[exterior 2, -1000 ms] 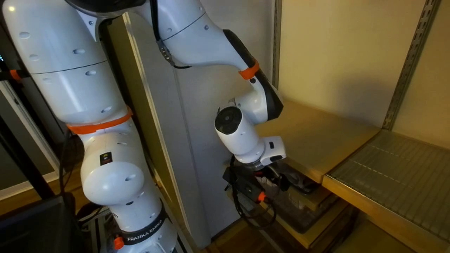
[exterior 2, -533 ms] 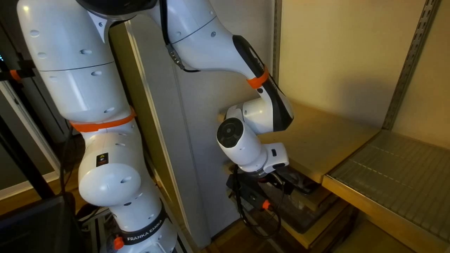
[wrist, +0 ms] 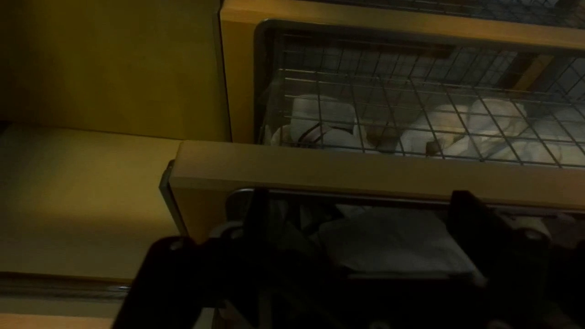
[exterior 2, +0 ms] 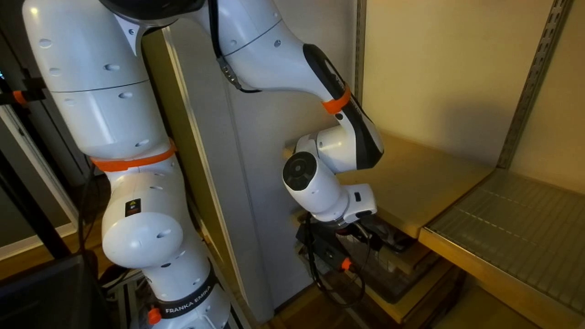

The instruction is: Pull the top drawer

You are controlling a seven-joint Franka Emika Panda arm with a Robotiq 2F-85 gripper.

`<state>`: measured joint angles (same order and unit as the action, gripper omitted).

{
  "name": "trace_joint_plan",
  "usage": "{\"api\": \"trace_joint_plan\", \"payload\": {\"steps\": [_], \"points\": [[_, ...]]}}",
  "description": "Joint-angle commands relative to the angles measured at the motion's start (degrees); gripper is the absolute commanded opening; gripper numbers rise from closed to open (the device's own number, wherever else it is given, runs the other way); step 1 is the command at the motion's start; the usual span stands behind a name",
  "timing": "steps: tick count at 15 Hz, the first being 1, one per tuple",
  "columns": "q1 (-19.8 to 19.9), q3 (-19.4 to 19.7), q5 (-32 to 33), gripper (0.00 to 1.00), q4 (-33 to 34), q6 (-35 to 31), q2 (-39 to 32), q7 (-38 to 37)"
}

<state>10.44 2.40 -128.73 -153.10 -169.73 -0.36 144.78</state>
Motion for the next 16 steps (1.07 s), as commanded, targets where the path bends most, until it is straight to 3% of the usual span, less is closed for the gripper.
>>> {"api": "trace_joint_plan", "payload": {"steps": [1, 9, 10, 16], "points": [[0.5, 0.6, -6.2, 1.00, 1.3, 1.6, -1.5, 4.3], [0.8, 2.3, -13.6, 1.00, 1.4, 11.1, -5.9, 9.9], [-1.5, 4.5, -12.3, 1.00, 1.2, 12.5, -6.7, 8.5], [-2.2, 8.3, -13.9, 1.00, 0.4, 29.1, -9.9, 11.7]]}}
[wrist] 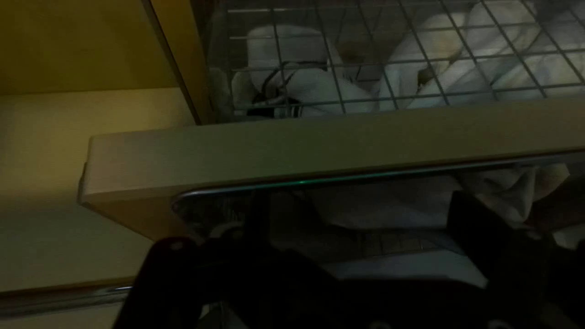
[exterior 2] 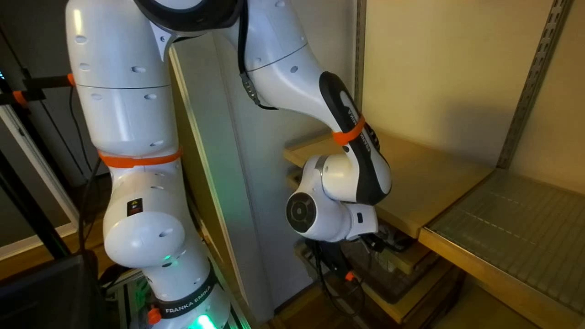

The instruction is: Pull the top drawer

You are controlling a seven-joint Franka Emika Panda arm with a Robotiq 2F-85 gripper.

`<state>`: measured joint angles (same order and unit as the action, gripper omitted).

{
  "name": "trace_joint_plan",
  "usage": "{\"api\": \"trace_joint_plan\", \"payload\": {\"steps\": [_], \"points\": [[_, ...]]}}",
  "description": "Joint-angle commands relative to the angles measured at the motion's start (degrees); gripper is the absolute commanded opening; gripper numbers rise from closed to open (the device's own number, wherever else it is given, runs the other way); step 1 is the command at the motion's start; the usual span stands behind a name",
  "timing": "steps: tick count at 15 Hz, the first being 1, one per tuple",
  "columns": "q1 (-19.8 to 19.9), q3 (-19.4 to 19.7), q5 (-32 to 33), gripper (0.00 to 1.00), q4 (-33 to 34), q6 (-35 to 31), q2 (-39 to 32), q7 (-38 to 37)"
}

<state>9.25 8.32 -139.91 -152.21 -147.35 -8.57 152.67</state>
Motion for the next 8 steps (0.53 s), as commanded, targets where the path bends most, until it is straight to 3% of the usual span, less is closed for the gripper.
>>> {"api": "trace_joint_plan", "payload": {"steps": [1, 4, 8], "points": [[-0.9, 2.8, -2.5, 1.00, -0.8, 9.2, -1.9, 4.0], [-0.9, 3.8, -2.5, 1.00, -1.1, 15.1, -3.5, 5.9], [-0.8, 4.8, -1.1, 1.00, -0.4, 18.3, -4.7, 5.2]]}}
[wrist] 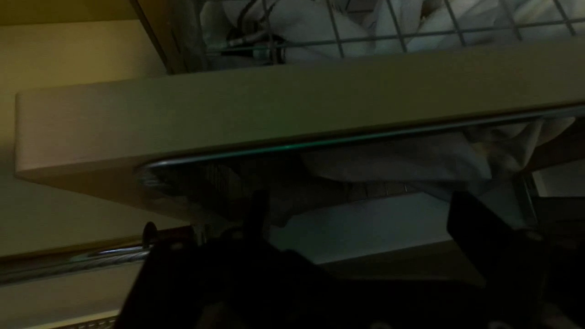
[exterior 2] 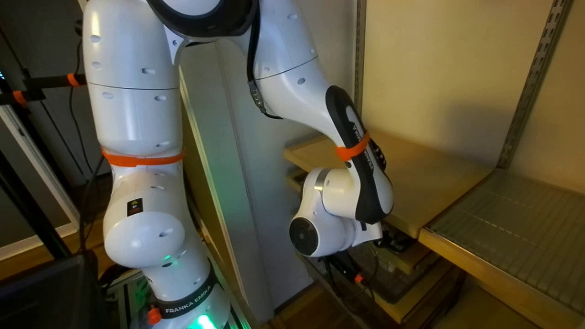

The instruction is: Pull the top drawer

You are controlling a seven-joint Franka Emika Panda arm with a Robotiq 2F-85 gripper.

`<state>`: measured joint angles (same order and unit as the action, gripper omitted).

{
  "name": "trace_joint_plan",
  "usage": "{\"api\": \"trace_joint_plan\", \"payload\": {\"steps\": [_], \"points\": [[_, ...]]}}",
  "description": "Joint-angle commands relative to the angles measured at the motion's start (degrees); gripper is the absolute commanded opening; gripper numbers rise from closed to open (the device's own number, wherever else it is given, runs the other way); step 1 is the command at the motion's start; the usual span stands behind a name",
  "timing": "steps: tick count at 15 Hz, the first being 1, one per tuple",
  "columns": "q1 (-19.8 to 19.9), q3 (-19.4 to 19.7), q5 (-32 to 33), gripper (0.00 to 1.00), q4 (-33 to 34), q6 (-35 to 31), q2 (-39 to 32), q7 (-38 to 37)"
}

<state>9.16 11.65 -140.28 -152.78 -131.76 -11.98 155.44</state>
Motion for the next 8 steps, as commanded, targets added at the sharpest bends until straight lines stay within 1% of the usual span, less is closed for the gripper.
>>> {"api": "trace_joint_plan", "payload": {"steps": [1, 4, 8], "points": [[-2.3, 3.2, -1.0, 1.00, 0.3, 3.6, -1.7, 2.4], [-4.3, 5.7, -1.1, 1.00, 0.9, 4.6, -2.8, 2.4], [-7.1, 8.3, -1.4, 1.00, 1.9, 3.9, -5.1, 2.4]]}}
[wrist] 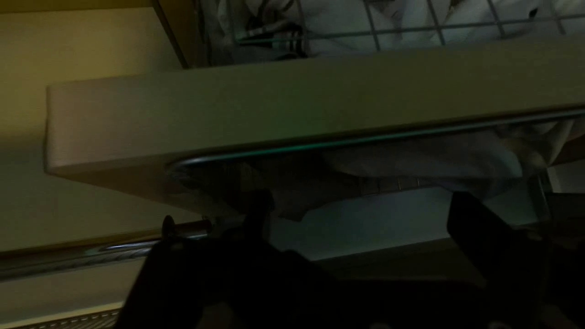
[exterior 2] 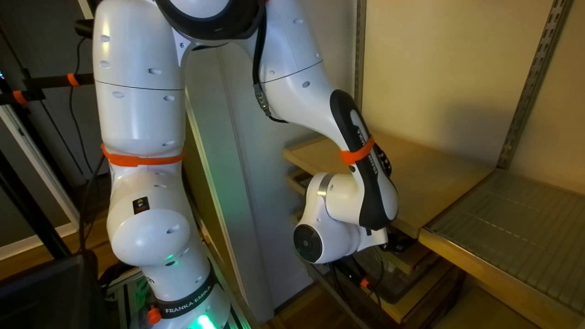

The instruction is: Pull the top drawer

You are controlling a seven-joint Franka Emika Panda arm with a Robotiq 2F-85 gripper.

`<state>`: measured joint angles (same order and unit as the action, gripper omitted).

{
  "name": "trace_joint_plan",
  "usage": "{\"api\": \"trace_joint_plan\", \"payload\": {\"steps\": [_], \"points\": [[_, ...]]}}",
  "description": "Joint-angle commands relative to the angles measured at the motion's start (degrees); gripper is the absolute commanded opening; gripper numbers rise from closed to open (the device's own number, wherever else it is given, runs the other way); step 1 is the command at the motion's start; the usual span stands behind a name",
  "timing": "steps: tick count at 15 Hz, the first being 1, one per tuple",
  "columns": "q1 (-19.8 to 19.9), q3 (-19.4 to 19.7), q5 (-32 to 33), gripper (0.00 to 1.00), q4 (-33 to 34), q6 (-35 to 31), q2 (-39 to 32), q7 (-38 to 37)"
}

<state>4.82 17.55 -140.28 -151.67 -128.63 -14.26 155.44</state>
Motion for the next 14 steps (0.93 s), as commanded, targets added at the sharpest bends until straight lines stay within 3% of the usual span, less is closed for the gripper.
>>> {"api": "trace_joint_plan", "payload": {"steps": [1, 7, 11, 13, 14], "points": [[-3.6, 3.2, -1.4, 1.00, 1.0, 0.9, -3.4, 2.4], [-7.3, 5.5, -1.5, 1.00, 1.8, -2.3, -5.3, 2.2], [-12.2, 8.3, -2.4, 1.00, 1.9, -14.4, -2.0, 2.2], [-12.6, 7.6, -4.3, 1.00, 1.4, -21.6, 0.2, 4.0], [-15.0, 9.6, -4.5, 1.00, 1.9, -25.3, 0.4, 3.3]]}}
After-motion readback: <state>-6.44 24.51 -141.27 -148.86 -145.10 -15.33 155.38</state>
